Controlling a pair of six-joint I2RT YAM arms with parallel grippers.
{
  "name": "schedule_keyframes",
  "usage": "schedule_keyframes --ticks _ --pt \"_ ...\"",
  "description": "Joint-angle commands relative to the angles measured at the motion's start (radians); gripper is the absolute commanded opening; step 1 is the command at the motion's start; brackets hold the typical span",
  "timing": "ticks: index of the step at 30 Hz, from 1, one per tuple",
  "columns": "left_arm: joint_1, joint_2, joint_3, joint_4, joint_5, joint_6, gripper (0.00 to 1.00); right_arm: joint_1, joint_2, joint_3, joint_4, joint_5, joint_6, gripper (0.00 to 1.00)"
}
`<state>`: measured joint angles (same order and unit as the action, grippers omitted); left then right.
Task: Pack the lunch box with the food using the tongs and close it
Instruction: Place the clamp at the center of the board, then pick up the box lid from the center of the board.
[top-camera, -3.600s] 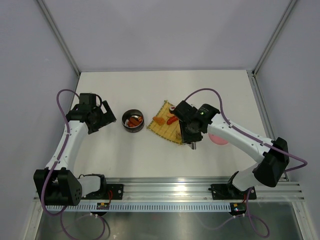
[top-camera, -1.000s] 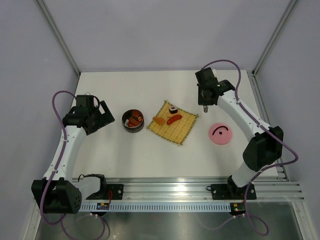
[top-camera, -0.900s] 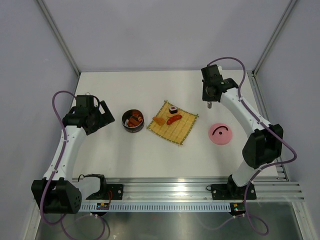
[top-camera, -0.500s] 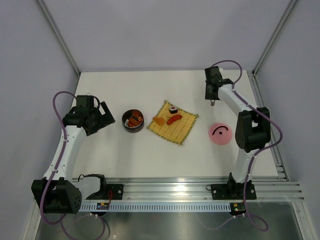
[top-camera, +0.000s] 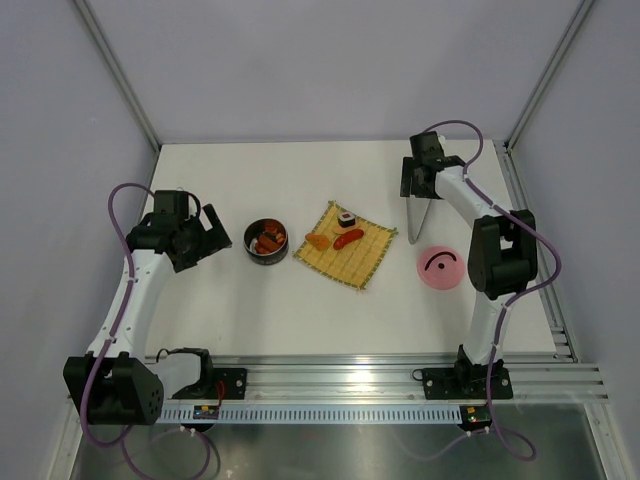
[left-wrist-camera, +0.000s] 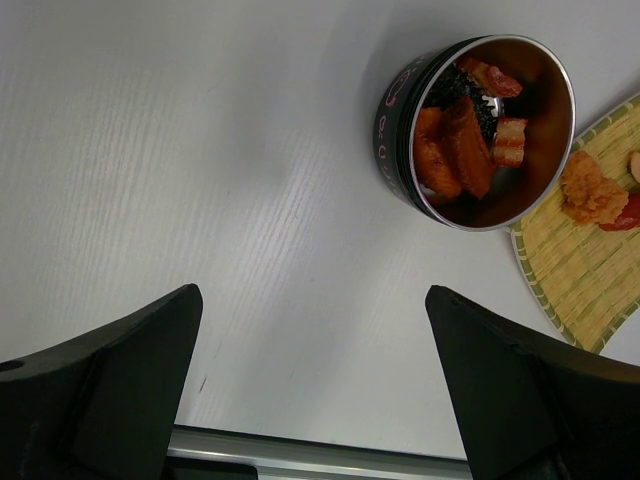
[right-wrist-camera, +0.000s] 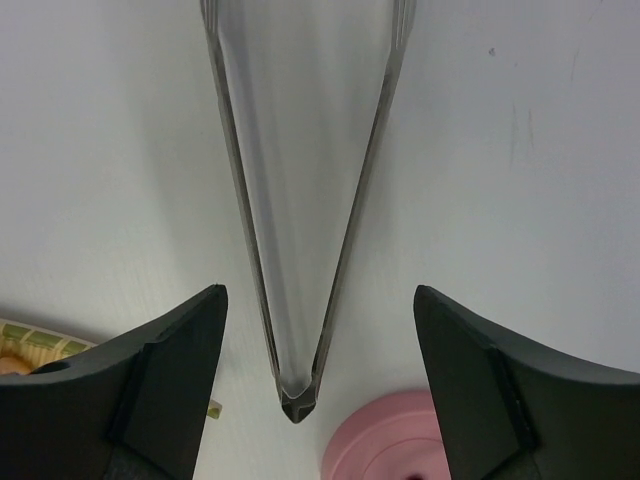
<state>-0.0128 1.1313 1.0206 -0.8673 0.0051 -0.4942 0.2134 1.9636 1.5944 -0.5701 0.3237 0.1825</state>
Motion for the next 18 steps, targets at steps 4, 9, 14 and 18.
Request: schedule_keyframes --ticks 4,9,14,18 --pt "0.005 -0.004 0.018 0.021 0.024 0.014 0.99 -0.009 -0.156 -0.040 -0.066 -0.011 0.083 0.83" --pt "0.005 -0.002 0.015 0.031 0.018 0.014 0.99 -0.012 -0.316 -0.235 -0.138 -0.029 0.248 0.78" --pt "0.005 0.030 0.012 0.050 0.035 0.008 0.99 -0.012 -0.497 -0.411 -0.194 -0.008 0.440 0.71" --pt "0.005 0.045 0.010 0.065 0.047 0.011 0.99 -0.012 -0.561 -0.510 -0.212 0.002 0.567 0.76"
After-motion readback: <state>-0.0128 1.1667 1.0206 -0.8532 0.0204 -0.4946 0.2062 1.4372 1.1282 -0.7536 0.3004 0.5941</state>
